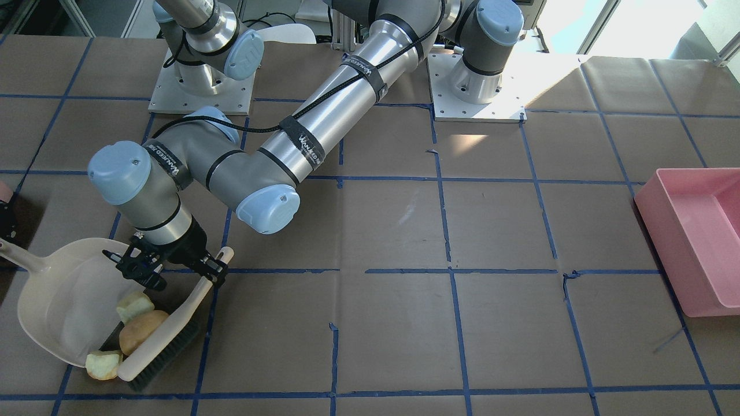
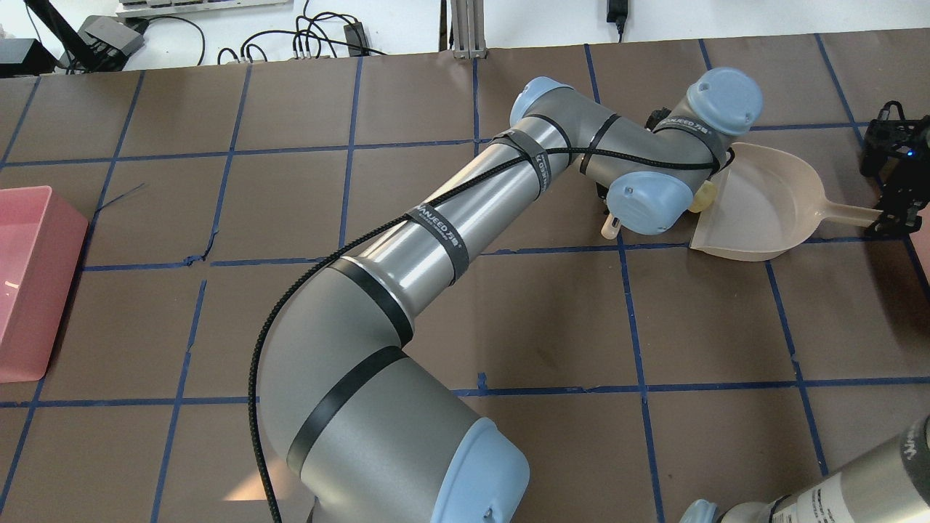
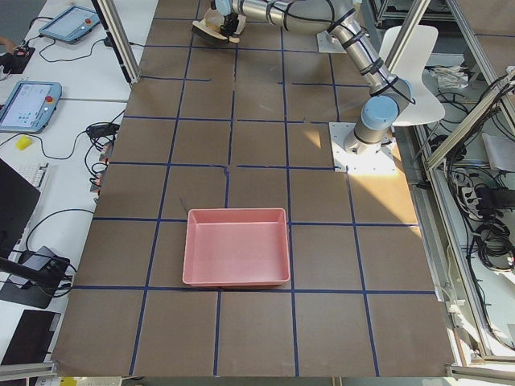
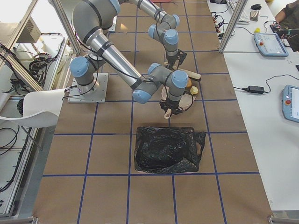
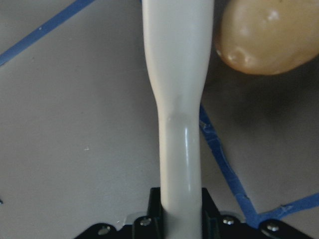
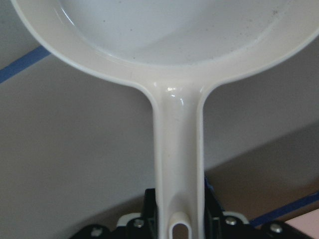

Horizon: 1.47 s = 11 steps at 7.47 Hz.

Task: Sweep and dump trash in nearest bin
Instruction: 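Sweep the potato and cubes with the brush into the held dustpan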

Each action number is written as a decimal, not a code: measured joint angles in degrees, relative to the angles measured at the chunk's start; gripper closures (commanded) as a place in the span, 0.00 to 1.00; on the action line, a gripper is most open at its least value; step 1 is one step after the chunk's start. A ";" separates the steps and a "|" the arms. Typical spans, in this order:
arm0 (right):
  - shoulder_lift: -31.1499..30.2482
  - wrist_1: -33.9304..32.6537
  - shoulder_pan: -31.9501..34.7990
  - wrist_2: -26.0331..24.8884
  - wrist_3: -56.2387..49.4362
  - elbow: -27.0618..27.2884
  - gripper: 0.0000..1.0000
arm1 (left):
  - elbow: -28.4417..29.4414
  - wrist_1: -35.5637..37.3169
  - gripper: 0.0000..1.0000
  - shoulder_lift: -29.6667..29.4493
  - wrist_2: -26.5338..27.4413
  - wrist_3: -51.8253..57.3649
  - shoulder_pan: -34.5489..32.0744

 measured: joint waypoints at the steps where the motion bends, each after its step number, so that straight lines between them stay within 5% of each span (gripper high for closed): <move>1: 0.36 -0.03 0.11 0.04 -0.26 -0.31 0.75 | 0.30 -0.03 0.99 0.07 -1.66 1.02 -2.18; 5: 1.42 -0.05 0.17 0.17 -1.41 -1.30 0.75 | 0.68 0.68 0.99 0.87 -4.17 -3.00 -10.41; 8: 1.54 -0.02 0.12 0.19 -2.03 -1.37 0.75 | 0.10 0.69 1.00 3.77 -2.87 -5.74 -10.21; 11: 1.62 -0.05 0.15 0.24 -2.31 -1.45 0.75 | 2.34 0.86 1.00 2.13 7.20 1.05 -3.43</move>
